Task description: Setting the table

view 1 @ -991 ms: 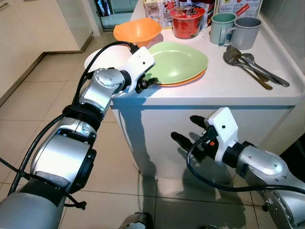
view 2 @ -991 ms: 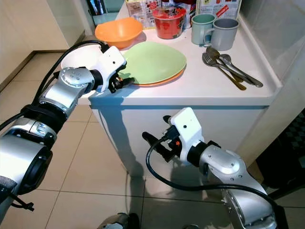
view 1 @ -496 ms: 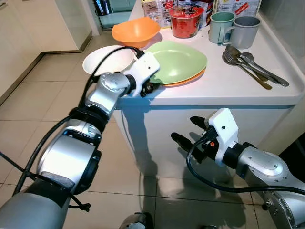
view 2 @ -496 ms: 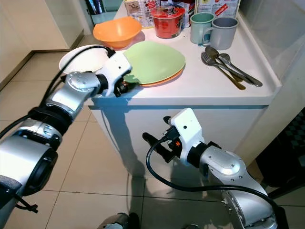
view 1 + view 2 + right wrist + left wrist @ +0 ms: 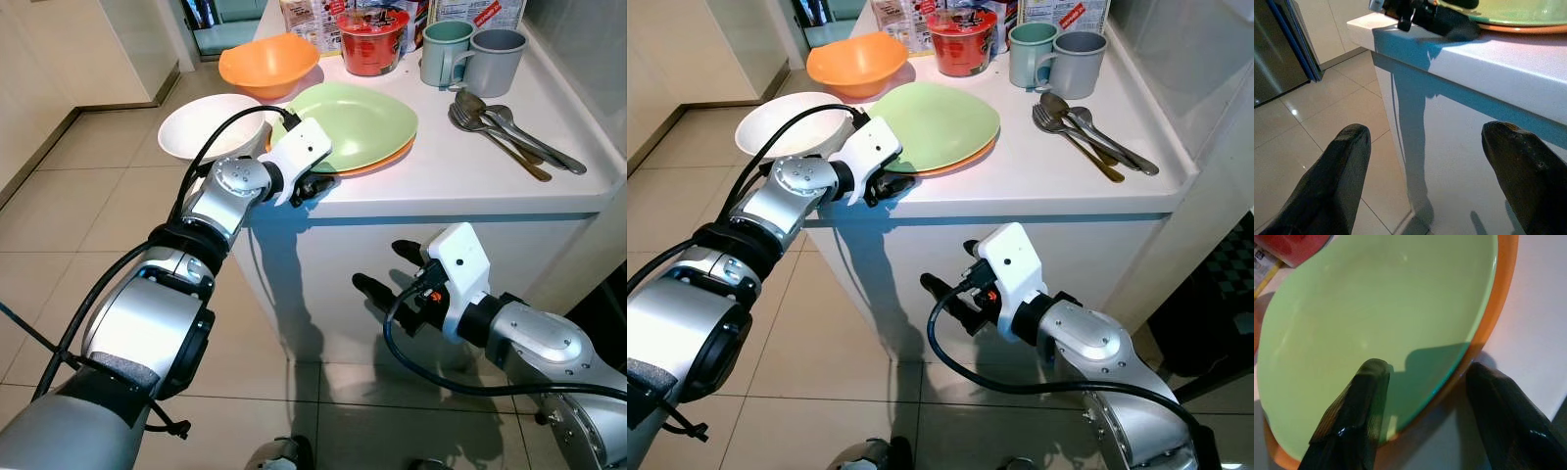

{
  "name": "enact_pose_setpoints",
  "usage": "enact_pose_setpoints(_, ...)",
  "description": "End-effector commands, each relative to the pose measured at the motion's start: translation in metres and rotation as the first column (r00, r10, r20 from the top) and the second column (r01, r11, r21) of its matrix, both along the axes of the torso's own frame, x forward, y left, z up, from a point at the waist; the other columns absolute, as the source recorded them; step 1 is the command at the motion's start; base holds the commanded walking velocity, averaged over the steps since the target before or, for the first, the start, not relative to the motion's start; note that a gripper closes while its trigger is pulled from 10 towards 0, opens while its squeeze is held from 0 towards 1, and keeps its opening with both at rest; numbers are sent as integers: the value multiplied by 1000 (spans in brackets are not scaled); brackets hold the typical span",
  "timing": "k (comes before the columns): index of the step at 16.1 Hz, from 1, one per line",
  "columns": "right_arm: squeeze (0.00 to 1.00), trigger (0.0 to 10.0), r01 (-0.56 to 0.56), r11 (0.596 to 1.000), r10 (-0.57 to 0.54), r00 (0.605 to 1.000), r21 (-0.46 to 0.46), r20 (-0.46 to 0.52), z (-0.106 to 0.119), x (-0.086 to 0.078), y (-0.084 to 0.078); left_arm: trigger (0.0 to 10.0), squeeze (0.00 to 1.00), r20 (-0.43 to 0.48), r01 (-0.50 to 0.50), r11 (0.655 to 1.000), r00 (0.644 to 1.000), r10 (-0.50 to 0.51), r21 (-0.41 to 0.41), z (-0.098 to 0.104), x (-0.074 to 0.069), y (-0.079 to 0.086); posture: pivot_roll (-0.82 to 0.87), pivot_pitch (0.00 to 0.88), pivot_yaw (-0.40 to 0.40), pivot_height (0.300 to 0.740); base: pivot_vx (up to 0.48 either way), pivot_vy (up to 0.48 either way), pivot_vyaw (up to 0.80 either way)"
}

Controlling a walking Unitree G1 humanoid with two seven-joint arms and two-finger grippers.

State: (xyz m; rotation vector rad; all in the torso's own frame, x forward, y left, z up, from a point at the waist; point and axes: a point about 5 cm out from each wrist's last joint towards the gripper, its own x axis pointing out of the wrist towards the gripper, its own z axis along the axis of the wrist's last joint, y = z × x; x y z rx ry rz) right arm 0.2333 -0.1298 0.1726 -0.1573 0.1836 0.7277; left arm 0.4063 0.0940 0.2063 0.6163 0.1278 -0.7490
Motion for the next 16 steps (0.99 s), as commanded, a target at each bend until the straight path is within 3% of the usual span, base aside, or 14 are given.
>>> enact_pose_setpoints(1,0,10000,-13,1000,13,1000,14,11,5,-3,2,10000,0,26,0,1000,1000,0,1,11,3,2,-31,119,165,740,0,0,0)
enact_pose_setpoints(16,0,10000,-17,1000,17,1000,13,1,1,2,3,10000,0,9,56,996,998,-55,-63,27,1,-4,-1,116,159,740,0,0,0)
